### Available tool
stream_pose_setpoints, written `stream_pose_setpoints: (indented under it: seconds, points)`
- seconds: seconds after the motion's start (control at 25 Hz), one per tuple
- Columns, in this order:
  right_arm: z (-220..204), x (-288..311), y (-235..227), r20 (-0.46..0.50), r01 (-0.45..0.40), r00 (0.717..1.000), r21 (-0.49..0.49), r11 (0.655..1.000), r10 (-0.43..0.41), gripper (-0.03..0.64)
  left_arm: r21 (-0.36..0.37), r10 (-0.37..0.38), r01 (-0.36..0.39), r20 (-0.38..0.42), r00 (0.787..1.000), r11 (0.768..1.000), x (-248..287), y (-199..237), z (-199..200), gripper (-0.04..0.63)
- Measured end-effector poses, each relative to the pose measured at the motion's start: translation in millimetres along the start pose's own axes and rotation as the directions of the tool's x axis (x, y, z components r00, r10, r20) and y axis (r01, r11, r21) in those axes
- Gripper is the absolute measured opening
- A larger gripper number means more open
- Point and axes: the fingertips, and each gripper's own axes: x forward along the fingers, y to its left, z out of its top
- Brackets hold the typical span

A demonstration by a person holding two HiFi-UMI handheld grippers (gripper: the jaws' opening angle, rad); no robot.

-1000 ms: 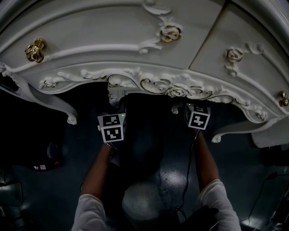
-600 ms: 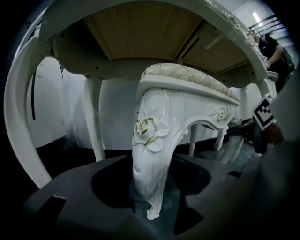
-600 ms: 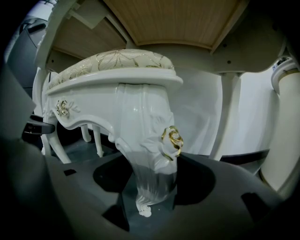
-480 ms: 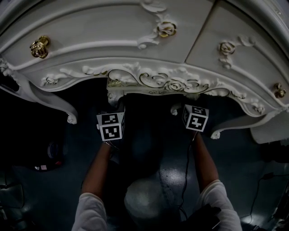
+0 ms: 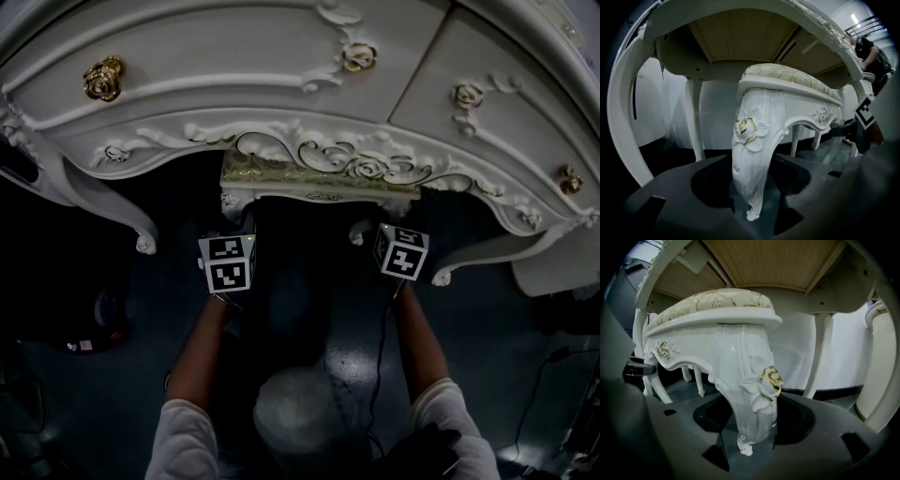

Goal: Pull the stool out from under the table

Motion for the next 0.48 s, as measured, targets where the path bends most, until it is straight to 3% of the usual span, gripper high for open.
stream_pose_setpoints:
  seconds: [0.48]
  points:
    - [-10.0, -20.2, 4.5, -0.010, 0.014, 1.000, 0.014, 1.000, -0.013, 0.252, 0.007, -0.015, 0.015, 0.005, 1.000, 1.000, -14.6, -0.8, -3.8, 0.230]
